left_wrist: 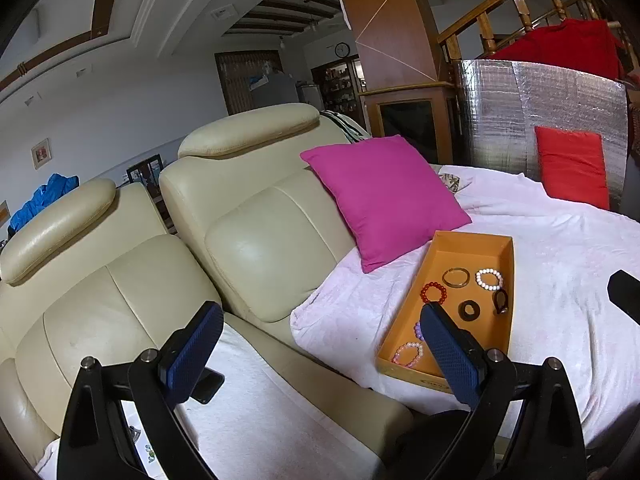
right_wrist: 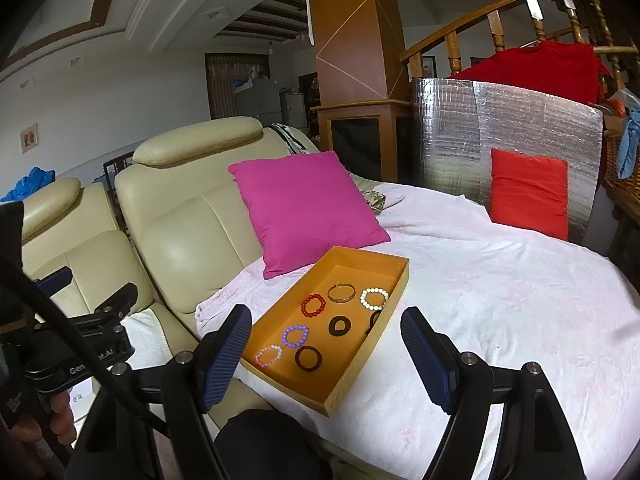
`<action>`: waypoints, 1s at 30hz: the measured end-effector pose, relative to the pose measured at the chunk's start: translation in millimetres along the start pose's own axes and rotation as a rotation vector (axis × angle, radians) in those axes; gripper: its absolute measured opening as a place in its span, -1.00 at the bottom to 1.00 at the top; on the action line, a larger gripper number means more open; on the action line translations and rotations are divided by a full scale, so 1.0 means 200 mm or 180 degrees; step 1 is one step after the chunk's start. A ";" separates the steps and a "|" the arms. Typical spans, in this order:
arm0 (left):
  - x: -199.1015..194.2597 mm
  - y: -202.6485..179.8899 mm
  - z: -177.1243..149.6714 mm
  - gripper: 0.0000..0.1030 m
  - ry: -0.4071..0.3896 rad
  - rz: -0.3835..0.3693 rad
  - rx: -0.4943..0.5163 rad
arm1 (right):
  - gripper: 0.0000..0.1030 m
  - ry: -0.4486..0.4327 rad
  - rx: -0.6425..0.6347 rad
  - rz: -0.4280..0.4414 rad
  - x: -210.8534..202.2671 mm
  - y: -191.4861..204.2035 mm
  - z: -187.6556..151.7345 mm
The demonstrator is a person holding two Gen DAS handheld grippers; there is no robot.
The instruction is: Organize jewelry
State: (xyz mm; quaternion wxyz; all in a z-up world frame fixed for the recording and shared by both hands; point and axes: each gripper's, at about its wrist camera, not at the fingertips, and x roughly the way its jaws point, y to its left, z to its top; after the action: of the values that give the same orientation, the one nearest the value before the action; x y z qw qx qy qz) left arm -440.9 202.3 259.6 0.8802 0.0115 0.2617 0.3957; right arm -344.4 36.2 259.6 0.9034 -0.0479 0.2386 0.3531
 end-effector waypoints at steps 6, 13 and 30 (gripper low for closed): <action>0.04 0.01 0.00 0.91 0.0029 -0.0016 -0.0012 | 0.55 0.0007 -0.0038 -0.0007 0.04 0.03 0.01; 0.12 0.02 0.02 0.91 0.0082 -0.0012 -0.0022 | 0.55 0.0016 -0.0038 -0.0012 0.12 0.04 0.05; 0.30 -0.02 0.04 0.91 0.0241 -0.0020 -0.0012 | 0.55 0.0234 -0.0072 0.0047 0.40 0.04 0.04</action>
State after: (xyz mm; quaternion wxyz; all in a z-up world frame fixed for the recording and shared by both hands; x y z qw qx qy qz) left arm -401.9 243.3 239.9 0.8709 -0.0060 0.2940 0.3937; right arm -295.0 94.4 230.6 0.8908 -0.0693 0.2680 0.3605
